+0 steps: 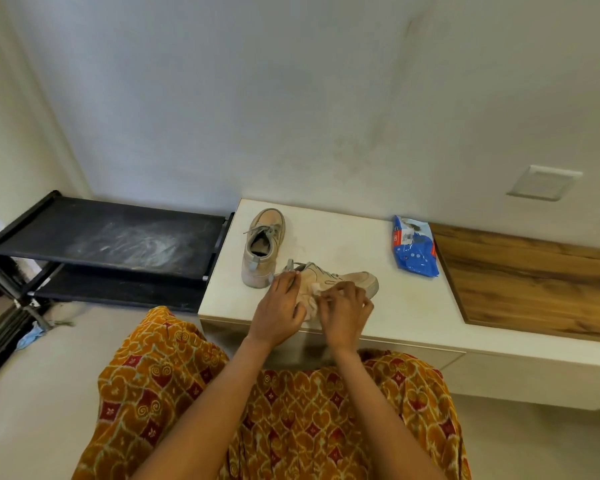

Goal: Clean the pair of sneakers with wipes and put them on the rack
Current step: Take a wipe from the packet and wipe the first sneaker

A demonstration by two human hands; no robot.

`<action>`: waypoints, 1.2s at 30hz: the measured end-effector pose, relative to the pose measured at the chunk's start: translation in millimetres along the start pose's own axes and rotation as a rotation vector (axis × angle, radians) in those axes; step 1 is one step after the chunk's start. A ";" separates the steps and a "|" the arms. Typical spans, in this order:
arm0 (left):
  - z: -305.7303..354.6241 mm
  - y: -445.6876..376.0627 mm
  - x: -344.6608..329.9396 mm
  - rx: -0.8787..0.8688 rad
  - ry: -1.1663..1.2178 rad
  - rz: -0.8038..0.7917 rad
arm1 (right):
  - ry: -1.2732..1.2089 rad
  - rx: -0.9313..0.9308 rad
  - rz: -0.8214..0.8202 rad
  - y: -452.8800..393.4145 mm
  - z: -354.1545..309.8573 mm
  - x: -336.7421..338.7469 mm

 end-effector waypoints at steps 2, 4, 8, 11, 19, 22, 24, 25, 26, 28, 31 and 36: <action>-1.5 -0.7 -1.4 0.018 0.029 -0.010 | 0.069 -0.041 0.012 -10.8 26.4 7.8; -2.0 -1.0 -2.6 0.025 0.042 -0.010 | 0.128 -0.080 0.031 -21.9 42.6 15.0; -4.4 -2.6 -4.2 0.051 0.038 -0.006 | 0.088 -0.117 0.029 -15.4 20.7 7.4; -8.8 -6.1 -3.1 0.092 0.044 0.003 | 0.028 -0.001 0.013 5.1 -18.1 -7.3; -8.5 -5.5 -5.1 0.074 0.076 0.019 | 0.164 -0.060 0.066 -26.6 32.9 16.0; -7.2 -5.1 -4.7 0.068 0.071 0.038 | 0.218 -0.065 0.027 -37.5 29.3 13.2; -8.9 -5.5 -4.3 0.070 0.060 0.044 | 0.175 -0.135 -0.031 -38.9 24.6 4.2; -9.4 -5.2 -4.4 0.071 0.056 0.045 | 0.157 -0.140 -0.045 -38.2 18.4 -0.2; -9.7 -4.6 -4.4 0.073 0.054 0.047 | 0.147 -0.115 -0.049 -37.6 9.7 -4.3; -10.1 -2.3 -5.5 0.080 0.047 0.050 | 0.137 -0.033 -0.053 -37.3 -5.1 -8.2; -10.1 -0.9 -7.5 0.093 0.039 0.056 | 0.202 0.080 -0.077 -47.2 1.3 -4.6; 1.1 7.8 -12.1 0.052 0.046 0.065 | 0.292 -0.089 -0.166 -63.2 39.3 -1.8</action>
Point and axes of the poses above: each hand's wrist, its own y-axis away from the middle knuckle, its own x-axis out of the back of the hand, z = x × y, the point moved 9 cm from there along -y, towards the middle knuckle, and after that the axes turned 1 degree about x, right-handed, at the moved point
